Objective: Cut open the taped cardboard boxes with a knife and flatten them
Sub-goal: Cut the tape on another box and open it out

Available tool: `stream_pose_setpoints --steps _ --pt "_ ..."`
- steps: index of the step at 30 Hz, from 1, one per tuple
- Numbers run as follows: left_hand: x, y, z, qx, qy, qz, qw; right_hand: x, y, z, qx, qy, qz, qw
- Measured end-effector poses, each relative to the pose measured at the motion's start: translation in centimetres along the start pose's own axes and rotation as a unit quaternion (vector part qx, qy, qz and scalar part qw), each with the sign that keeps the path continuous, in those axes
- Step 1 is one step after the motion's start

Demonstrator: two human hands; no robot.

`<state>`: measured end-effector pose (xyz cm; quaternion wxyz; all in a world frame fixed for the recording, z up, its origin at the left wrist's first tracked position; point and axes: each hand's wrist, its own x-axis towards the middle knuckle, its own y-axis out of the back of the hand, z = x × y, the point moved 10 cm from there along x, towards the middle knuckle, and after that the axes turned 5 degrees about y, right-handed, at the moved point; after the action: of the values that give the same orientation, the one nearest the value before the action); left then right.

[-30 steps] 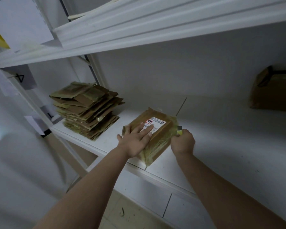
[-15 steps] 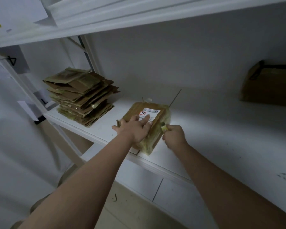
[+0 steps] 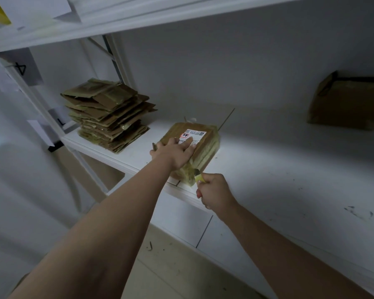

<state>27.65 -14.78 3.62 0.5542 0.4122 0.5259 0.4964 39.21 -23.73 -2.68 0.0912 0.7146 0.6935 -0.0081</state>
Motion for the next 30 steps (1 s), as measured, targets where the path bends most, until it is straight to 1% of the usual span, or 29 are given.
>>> stream_pose_setpoints --steps 2,7,10,12,16,18,21,23,25,27,30 --pt "-0.2 0.0 0.1 0.003 0.006 0.001 1.0 -0.4 0.1 0.1 0.007 -0.004 -0.01 1.0" --pt "-1.2 -0.2 1.0 0.039 0.057 -0.009 0.998 -0.5 2.3 -0.3 -0.036 0.006 -0.01 0.999" --pt "-1.7 0.0 1.6 0.064 0.07 -0.004 0.995 0.3 4.4 0.2 -0.05 0.005 0.015 0.999" --pt "-1.8 0.0 1.8 0.083 0.072 0.001 0.994 0.6 4.9 0.6 -0.091 0.025 0.04 0.995" --pt "-2.0 0.1 2.7 0.128 0.055 0.009 0.99 -0.2 4.6 1.1 -0.129 0.07 0.069 0.987" --pt "-1.7 0.2 2.7 0.136 0.052 0.012 0.989 -1.4 4.8 0.5 -0.184 0.112 0.085 0.973" --pt "-1.1 0.0 2.9 0.142 0.046 0.018 0.989 -2.9 4.7 -0.7 -0.294 0.172 0.096 0.936" --pt "-1.1 -0.1 3.2 0.145 0.044 0.017 0.988 -3.3 4.8 -1.4 -0.334 0.2 0.118 0.913" --pt "-1.2 -0.1 3.1 0.141 0.048 0.016 0.989 -3.3 4.9 -1.8 -0.361 0.216 0.138 0.897" --pt "-1.1 -0.1 3.1 0.141 0.047 0.015 0.989 -3.2 4.9 -1.9 -0.396 0.212 0.15 0.881" --pt "-0.8 -0.3 3.0 0.144 0.046 0.013 0.988 -3.4 4.5 -2.5 -0.459 0.241 0.186 0.835"
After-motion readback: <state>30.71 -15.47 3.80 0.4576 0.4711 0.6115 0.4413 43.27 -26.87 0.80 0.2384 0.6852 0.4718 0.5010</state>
